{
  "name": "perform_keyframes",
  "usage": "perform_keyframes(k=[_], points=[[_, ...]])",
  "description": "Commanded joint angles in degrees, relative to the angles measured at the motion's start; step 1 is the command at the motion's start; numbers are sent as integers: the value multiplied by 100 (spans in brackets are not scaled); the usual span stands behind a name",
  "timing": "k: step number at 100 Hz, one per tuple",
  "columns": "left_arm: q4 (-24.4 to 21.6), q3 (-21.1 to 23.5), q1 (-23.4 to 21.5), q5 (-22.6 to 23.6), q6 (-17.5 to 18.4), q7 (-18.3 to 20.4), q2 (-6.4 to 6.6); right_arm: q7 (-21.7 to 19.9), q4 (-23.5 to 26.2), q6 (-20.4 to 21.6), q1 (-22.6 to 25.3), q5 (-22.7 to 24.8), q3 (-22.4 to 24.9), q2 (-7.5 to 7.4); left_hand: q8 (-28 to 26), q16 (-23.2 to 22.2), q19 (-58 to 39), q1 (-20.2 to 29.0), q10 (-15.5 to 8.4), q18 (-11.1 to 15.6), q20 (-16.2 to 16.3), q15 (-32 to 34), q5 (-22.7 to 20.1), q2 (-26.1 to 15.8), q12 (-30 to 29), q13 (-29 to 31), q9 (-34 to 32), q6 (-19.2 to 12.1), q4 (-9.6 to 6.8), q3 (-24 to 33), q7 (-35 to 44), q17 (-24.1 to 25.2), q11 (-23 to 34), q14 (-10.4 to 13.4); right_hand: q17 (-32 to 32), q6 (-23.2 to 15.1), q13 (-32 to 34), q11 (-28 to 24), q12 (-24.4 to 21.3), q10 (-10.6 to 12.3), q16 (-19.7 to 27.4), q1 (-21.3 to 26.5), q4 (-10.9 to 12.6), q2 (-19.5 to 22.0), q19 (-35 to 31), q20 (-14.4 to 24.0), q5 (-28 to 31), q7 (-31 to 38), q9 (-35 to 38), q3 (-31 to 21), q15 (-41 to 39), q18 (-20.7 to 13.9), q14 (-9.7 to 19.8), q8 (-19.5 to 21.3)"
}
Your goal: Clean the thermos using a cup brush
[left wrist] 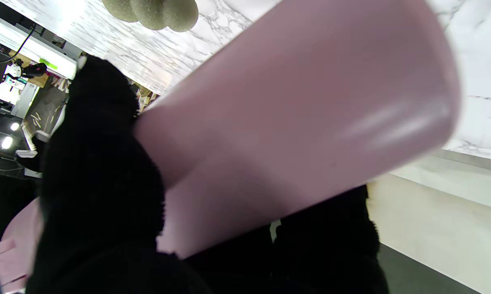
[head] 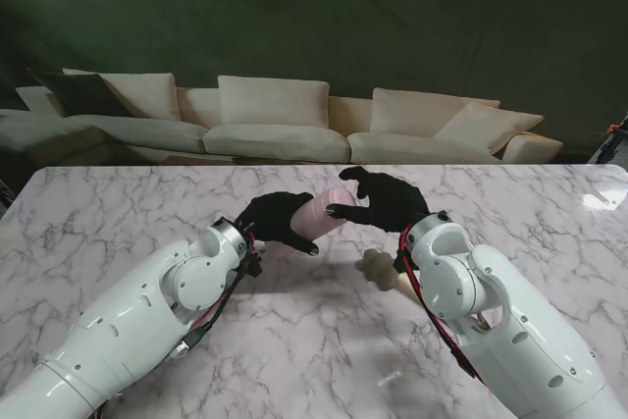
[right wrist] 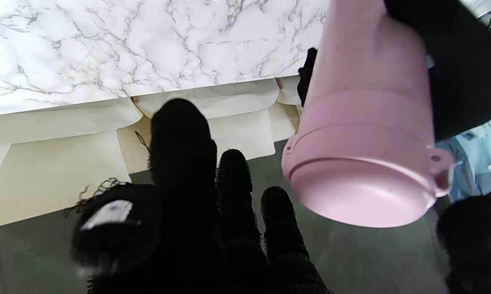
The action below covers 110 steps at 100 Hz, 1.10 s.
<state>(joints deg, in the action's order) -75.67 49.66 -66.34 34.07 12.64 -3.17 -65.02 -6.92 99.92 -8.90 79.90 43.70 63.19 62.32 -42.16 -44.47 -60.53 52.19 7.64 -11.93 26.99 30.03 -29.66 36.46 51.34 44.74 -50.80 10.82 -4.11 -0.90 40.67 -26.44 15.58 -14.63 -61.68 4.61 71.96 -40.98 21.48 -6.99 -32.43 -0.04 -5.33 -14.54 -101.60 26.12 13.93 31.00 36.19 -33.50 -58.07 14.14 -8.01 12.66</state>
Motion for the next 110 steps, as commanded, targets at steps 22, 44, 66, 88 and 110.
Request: perform_keyframes(k=[22,44,66,88,110], points=[[-73,5,17,-4,-38,89,-8,-134,-31,301,-109,-654,-204,13,-117,-224,-912,1996,-321,447,454,616,-460,-2046,66,276,-269,-824,111,1978,463,-391,304,48,-619,-489,183,-512,522,82,-158,2027,198,396,-1360,-170,946,847,33,1240,-950,-1403,78,566],[-68,-20,14,-7,-84,99,-9,136,-430,1352,-214,-979,-260,57,-118,-226,-914,1998,-321,438,456,618,-458,-2046,63,285,-265,-821,112,1975,461,-395,308,49,1142,-949,-1511,-435,349,151,-382,2986,-33,-205,25,168,1736,1449,-921,-119,4,-400,412,904],[-93,-28,14,-6,-102,107,-9,459,-737,2325,-290,-660,-268,45,-124,-229,-922,2000,-319,441,459,623,-471,-2054,66,292,-272,-829,116,1975,470,-411,323,52,4081,-1508,-3128,248,-154,733,382,2893,-696,-1325,2512,686,2299,2361,-622,-1692,2214,429,546,311],[-125,-29,3,0,-145,118,-7,561,-836,2876,-247,-1085,-251,90,-122,-229,-918,2002,-326,447,457,620,-463,-2065,62,286,-262,-823,121,1971,464,-405,329,57,5212,-2079,-2822,607,-1,1363,1079,2778,-669,-1447,4694,58,3025,2575,1497,-1558,3781,1075,595,-40],[-117,-38,16,12,-160,107,-10,644,-882,3185,-219,-1392,-232,131,-121,-229,-911,2012,-322,443,455,617,-468,-2085,55,284,-249,-819,124,1971,460,-399,339,48,5338,-2068,-2198,428,129,1210,928,2876,-727,-1387,5061,-237,2848,2212,2994,-1696,3608,1088,739,-724]])
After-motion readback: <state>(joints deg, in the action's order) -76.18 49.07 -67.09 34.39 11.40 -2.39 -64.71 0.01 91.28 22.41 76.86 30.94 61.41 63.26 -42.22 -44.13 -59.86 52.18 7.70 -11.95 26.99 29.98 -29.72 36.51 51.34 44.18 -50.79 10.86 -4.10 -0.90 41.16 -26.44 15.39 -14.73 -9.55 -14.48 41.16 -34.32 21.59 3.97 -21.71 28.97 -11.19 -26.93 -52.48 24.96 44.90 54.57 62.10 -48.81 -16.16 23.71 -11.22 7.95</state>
